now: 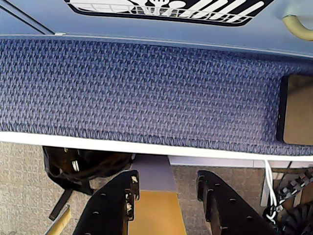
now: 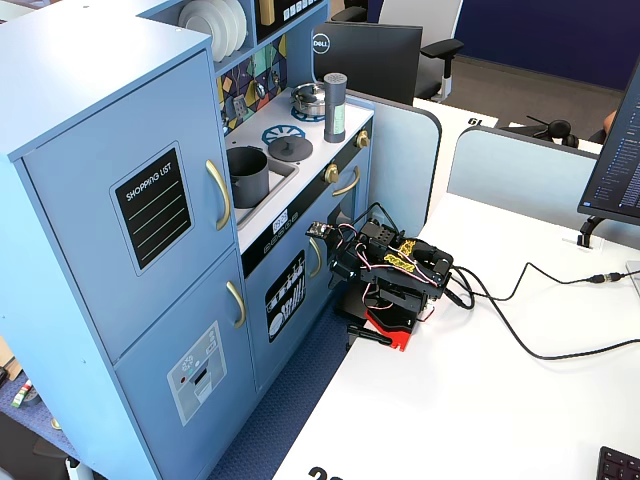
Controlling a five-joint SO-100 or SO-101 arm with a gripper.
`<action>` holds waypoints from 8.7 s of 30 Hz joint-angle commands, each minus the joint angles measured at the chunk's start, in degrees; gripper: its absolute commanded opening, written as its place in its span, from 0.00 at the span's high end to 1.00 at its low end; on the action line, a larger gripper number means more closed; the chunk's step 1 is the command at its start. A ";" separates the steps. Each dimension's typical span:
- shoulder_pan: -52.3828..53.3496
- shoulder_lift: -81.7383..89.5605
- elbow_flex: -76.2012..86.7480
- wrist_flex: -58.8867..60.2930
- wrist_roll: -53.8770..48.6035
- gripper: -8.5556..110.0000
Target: Put salt in the gray recipient
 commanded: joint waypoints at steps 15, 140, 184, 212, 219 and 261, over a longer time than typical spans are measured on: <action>-4.13 0.35 -0.44 -2.20 1.93 0.93; -8.79 -67.06 -110.92 -32.78 132.89 0.93; -5.45 -73.04 -103.97 -34.63 151.79 0.93; -11.43 -83.41 -122.08 -37.09 149.59 0.93; -7.91 -84.37 -128.58 -37.00 123.75 0.93; 45.53 -87.01 -89.74 -78.49 2.02 0.93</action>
